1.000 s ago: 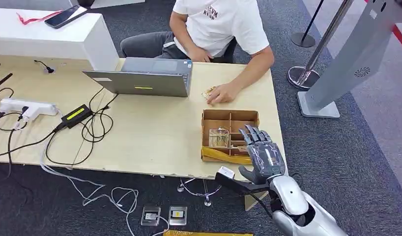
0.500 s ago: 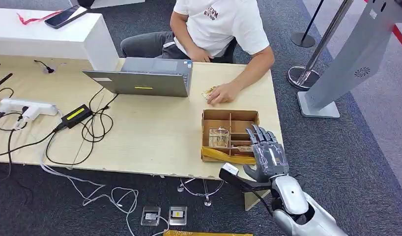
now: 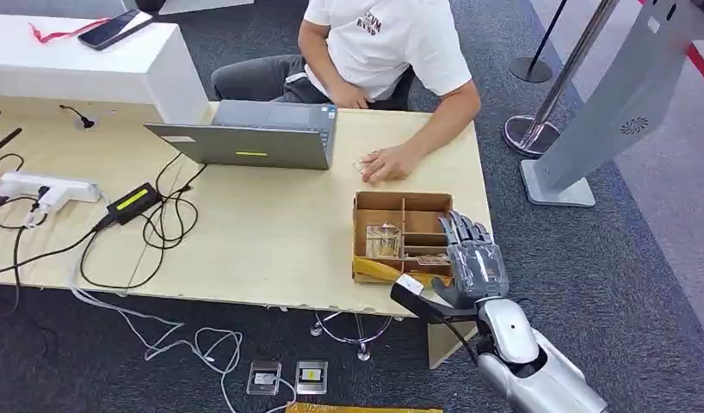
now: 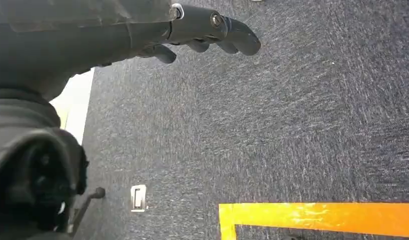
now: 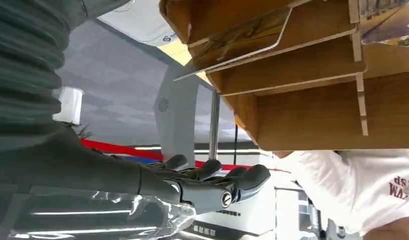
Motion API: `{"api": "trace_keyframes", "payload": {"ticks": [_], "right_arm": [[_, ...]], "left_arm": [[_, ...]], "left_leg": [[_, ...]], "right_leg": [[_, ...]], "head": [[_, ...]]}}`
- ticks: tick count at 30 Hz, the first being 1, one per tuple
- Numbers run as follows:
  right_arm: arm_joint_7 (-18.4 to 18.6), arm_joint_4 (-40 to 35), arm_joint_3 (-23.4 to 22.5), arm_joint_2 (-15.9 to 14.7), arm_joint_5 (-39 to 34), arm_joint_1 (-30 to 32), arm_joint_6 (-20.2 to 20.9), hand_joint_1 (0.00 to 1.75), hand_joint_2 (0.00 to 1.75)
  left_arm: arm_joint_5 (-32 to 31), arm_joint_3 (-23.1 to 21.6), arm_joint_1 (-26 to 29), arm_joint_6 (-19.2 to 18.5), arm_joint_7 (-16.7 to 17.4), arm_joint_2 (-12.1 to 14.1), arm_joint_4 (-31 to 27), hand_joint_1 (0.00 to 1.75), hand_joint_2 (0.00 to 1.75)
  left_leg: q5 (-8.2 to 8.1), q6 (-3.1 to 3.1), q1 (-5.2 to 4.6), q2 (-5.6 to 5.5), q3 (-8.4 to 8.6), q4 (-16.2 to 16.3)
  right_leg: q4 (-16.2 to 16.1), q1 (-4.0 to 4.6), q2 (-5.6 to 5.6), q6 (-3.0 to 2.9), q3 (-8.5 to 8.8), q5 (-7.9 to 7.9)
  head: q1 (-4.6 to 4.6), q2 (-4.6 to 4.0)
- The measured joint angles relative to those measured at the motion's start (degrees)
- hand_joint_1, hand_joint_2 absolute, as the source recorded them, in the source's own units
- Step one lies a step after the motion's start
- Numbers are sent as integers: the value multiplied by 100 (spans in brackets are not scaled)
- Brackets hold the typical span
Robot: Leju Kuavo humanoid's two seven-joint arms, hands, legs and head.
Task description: Pass the card to the sensor for recognition and then transmit it.
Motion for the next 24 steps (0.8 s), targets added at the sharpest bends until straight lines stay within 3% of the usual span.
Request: {"api": "trace_keyframes", "payload": {"ticks": [18, 19, 24], "right_arm": [[-240, 448, 7, 240, -199, -111, -114, 0, 175], [-247, 461, 7, 258, -210, -115, -116, 175, 175], [-284, 553, 9, 306, -232, -152, -116, 175, 175]], "left_arm": [[-66, 111, 9, 0, -55, -4, -2, 0, 0], [-74, 114, 9, 0, -61, -9, -2, 0, 0], [-109, 120, 9, 0, -66, -31, 0, 0, 0]], "left_leg": [[0, 0, 0, -1, 0, 0], [0, 0, 1, -1, 0, 0], [0, 0, 1, -1, 0, 0]], "right_leg": [[0, 0, -1, 0, 0, 0], [0, 1, -1, 0, 0, 0], [0, 0, 0, 0, 0, 0]], "head": [[0, 0], [0, 0], [2, 0]]}}
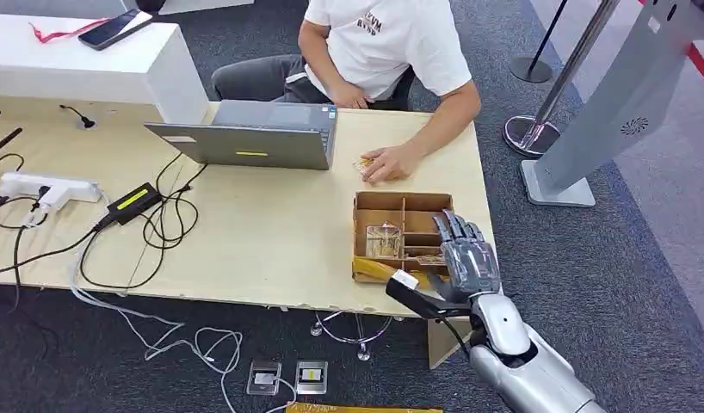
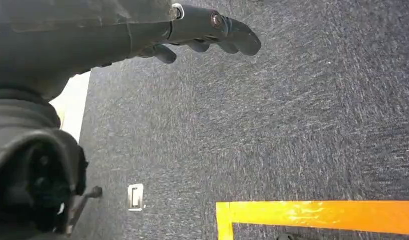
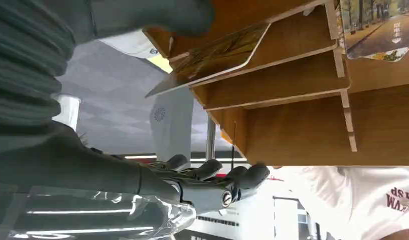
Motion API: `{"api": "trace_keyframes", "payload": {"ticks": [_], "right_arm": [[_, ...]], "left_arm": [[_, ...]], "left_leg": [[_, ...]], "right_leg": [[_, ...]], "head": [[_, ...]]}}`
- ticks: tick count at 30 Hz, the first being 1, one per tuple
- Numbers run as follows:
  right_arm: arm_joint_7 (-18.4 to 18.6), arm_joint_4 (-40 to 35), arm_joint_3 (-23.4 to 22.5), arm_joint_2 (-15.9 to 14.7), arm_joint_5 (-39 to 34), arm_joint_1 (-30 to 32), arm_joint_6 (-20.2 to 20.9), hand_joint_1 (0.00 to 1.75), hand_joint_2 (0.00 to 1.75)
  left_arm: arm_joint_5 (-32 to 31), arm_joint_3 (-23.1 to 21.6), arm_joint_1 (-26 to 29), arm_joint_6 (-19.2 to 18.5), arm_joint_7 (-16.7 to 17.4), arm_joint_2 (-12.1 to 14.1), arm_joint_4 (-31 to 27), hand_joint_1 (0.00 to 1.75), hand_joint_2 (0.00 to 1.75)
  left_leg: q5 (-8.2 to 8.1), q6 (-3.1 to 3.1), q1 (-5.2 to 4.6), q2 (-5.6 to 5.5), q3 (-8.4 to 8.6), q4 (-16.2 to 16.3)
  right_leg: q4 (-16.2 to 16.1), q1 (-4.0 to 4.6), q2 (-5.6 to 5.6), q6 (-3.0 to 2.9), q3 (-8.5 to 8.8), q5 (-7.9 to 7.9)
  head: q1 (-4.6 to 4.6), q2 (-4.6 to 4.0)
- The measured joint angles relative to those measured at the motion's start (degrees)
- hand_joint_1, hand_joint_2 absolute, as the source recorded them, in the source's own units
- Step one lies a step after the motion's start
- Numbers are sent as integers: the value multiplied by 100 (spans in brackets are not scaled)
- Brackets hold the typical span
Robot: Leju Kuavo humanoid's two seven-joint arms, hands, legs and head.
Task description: Pass the card to the sensor for recognition and then transmit it.
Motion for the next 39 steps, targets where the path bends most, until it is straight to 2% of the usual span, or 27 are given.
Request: {"api": "trace_keyframes", "payload": {"ticks": [22, 34, 39], "right_arm": [[-92, 286, 0, 107, -243, -55, -79, 175, 175], [-118, 404, 0, 118, -277, -55, -256, 175, 175], [-46, 400, -13, 118, -170, -123, -514, 175, 175]], "left_arm": [[-76, 26, 1, 0, -68, -15, 0, 0, 0], [-153, 24, 3, 0, -68, -20, 0, 0, 0], [-190, 24, 6, 0, -66, -17, 0, 0, 0]], "left_leg": [[0, 0, 0, 0, 1, 0], [0, 0, 0, 0, 2, 0], [0, 0, -1, 2, 1, 0]], "right_leg": [[0, 0, 0, 0, 0, 0], [0, 0, 1, 0, 1, 0], [1, -1, 0, 0, 0, 1]], "head": [[-2, 0], [-2, 0], [-2, 0]]}}
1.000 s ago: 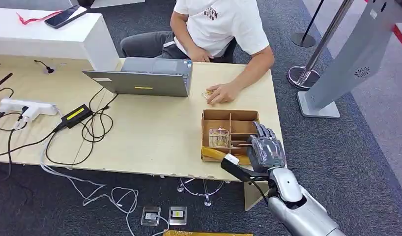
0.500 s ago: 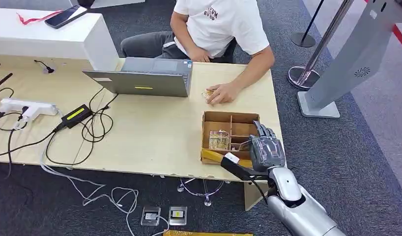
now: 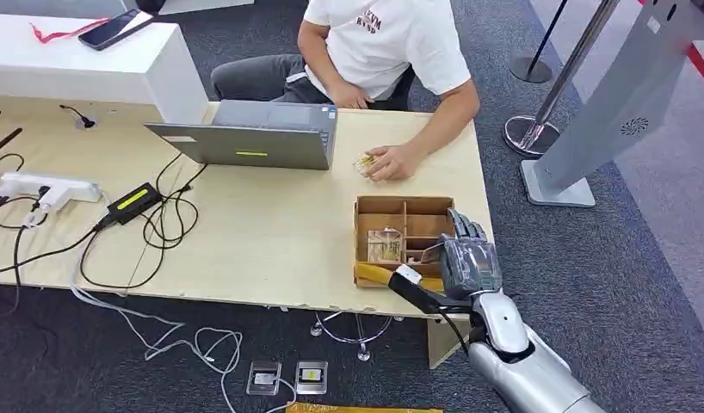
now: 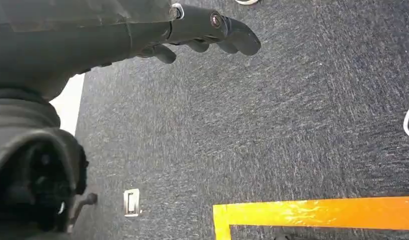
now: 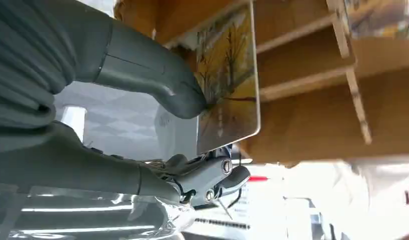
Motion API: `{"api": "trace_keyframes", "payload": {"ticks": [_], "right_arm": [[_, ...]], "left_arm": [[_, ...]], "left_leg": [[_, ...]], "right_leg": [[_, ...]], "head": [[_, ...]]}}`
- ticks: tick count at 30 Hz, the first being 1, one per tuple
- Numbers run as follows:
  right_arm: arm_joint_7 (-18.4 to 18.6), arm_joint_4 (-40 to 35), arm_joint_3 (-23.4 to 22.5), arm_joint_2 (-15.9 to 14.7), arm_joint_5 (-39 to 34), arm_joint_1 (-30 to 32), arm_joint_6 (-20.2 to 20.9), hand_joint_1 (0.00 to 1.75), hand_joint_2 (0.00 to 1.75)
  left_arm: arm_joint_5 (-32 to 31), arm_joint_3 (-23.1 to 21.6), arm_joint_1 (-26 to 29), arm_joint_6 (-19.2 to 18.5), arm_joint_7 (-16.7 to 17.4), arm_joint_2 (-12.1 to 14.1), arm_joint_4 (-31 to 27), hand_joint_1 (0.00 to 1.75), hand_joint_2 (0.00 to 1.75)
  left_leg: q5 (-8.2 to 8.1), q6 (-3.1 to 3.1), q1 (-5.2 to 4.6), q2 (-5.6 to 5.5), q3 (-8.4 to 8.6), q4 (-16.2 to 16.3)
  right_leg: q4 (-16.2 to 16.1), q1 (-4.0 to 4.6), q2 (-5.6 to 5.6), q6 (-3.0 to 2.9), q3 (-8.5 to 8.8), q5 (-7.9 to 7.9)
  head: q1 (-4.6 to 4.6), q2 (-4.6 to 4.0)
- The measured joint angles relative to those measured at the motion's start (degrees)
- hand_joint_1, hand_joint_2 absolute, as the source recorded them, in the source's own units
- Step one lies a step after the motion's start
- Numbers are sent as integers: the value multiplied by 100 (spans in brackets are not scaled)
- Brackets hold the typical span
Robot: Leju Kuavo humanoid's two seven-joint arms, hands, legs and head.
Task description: Pass the card to the sensor for recognition and then transmit it.
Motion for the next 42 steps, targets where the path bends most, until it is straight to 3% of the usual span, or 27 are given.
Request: {"api": "trace_keyframes", "payload": {"ticks": [9, 16, 22, 29, 36, 42], "right_arm": [[284, -437, -256, -118, 356, -610, -162, 175, 175], [501, -1067, -393, -297, 387, -1730, 508, 175, 175], [433, -1093, -308, -238, 6, -2471, 1061, 175, 175], [245, -443, 44, 77, -258, -2815, 1349, 175, 175], [223, 840, 483, 571, -311, -3085, 1351, 175, 175], [212, 1562, 625, 797, -365, -3161, 1294, 175, 175]], "left_arm": [[-105, 0, -6, 2, 0, 0, 0, 0, 0], [-166, -9, -21, 0, 83, 0, -2, 0, 0], [-238, -46, -89, -4, 149, -11, -4, 0, 0], [-273, -96, -239, -31, 328, -4, -59, 0, 0], [-234, -216, -290, -42, 396, 0, -98, 0, 0], [-157, -234, -292, -42, 415, 9, -98, 0, 0]], "left_leg": [[1, 0, 0, 6, 4, 0], [1, 0, 0, 10, 4, 0], [1, 0, 3, 3, 0, 0], [1, 0, 5, 1, -5, 0], [2, 0, 6, -5, -5, 0], [2, 0, 5, -4, -5, 0]], "right_leg": [[2, 0, 3, -1, -1, 2], [2, 0, 14, 0, -1, 3], [2, 3, 9, 0, -1, 3], [4, 4, 6, 0, -1, 3], [4, 5, -1, -1, -1, 3], [3, 4, -1, -1, -1, 3]], "head": [[0, 0], [0, 0], [0, 0], [0, 0], [2, 0], [2, 0]]}}
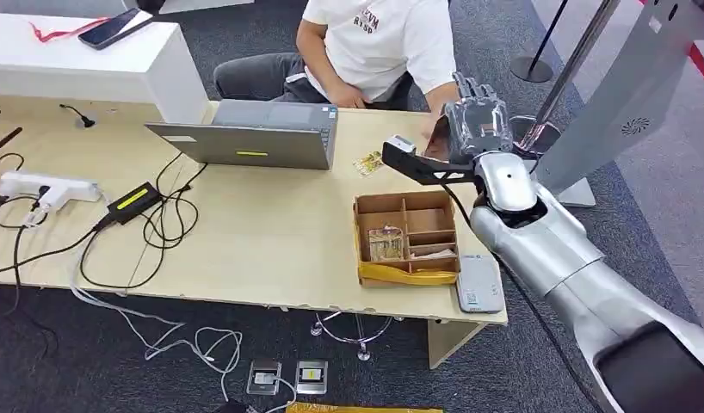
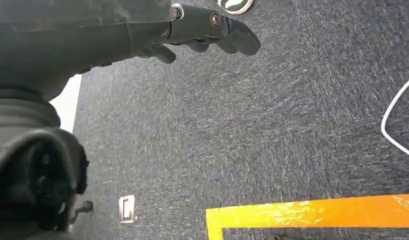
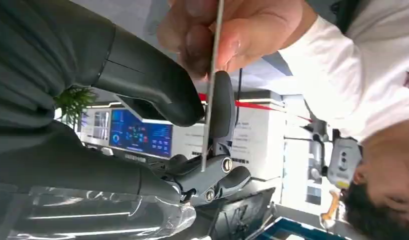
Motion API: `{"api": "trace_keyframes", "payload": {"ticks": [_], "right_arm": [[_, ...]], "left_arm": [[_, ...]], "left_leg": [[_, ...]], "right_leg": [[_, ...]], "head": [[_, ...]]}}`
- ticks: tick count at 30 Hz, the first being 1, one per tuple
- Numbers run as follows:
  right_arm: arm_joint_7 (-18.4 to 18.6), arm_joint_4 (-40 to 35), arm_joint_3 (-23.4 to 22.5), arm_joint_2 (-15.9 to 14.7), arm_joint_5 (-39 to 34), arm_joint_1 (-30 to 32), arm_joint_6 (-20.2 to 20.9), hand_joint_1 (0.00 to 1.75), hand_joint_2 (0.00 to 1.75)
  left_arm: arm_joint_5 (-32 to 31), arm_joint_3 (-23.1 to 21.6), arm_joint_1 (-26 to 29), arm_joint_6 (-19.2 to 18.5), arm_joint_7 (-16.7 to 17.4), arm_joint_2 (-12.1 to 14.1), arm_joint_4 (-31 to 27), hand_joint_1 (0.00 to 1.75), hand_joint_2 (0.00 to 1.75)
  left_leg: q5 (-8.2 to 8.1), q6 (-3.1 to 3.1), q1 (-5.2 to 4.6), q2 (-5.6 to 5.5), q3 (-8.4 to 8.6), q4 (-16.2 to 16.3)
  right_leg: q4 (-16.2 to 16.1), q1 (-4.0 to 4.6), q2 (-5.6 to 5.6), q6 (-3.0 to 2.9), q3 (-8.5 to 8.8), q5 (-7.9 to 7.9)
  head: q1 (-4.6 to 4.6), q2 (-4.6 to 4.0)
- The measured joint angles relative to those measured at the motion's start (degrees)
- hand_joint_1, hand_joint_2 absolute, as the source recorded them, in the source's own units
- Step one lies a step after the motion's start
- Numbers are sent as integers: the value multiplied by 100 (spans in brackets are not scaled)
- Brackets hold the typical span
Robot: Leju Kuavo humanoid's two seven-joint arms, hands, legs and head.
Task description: Pass the card to the sensor for recognition and then transmit it.
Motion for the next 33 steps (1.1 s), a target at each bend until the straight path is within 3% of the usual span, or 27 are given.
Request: {"api": "trace_keyframes", "payload": {"ticks": [3, 4, 5, 11, 19, 21, 24, 27, 33], "right_arm": [[-4, 294, 55, 90, -11, -24, -4, 175, 175], [-4, 329, 64, 103, -11, -29, -4, 40, 175], [-9, 423, 81, 129, -11, -40, -4, 0, 175], [-2, 812, 195, 214, -4, -92, -311, 0, 175], [-63, 818, 184, 96, -398, -87, -1627, 0, 175], [79, 619, 109, -55, -325, -50, -2073, 0, 175], [572, -55, -131, -441, 230, 184, -2909, 0, 175], [977, -924, -601, -921, 1128, 696, -3032, 0, 175], [933, -2275, -1467, -1543, 1585, 1448, -3032, 0, 175]], "left_arm": [[9, -2, 0, 0, 0, 4, 0, 0, 0], [11, -2, 0, 0, 0, 4, 0, 0, 0], [24, -2, 0, 0, 0, 7, 0, 0, 0], [42, -57, 7, -4, 2, 17, 0, 0, 0], [166, -114, 16, 31, -15, 26, 0, 0, 0], [186, -118, 33, 37, -72, 26, 2, 0, 0], [132, -114, 88, 39, -197, 26, 2, 0, 0], [-28, -81, 170, 42, -269, 24, 7, 0, 0], [-142, 11, 259, 42, -315, 24, 24, 0, 0]], "left_leg": [[0, 0, 0, 2, 2, 0], [0, 0, 0, 2, 3, 0], [0, 0, 0, 2, 3, 0], [0, -1, 2, 3, 5, 0], [1, -1, 1, 3, 8, 2], [0, -1, 1, 3, 8, 3], [0, -1, 1, 2, 16, 5], [-3, 0, 2, 0, 20, 5], [-3, 0, 2, 7, 18, 5]], "right_leg": [[0, 0, 1, 0, 0, 0], [0, 0, 1, 0, -1, 0], [0, 0, 0, 0, -1, 0], [1, 3, 2, 0, -2, 0], [-1, 2, 5, 0, -2, 0], [-3, 2, 5, 0, -2, 0], [-10, 3, 5, 0, 2, 0], [-16, 5, 1, 0, 14, 0], [-18, 5, 7, 1, 7, 1]], "head": [[0, 0], [0, 0], [-2, 0], [-2, 0], [-2, 0], [-2, 0], [0, 0], [5, 0], [-2, 0]]}}
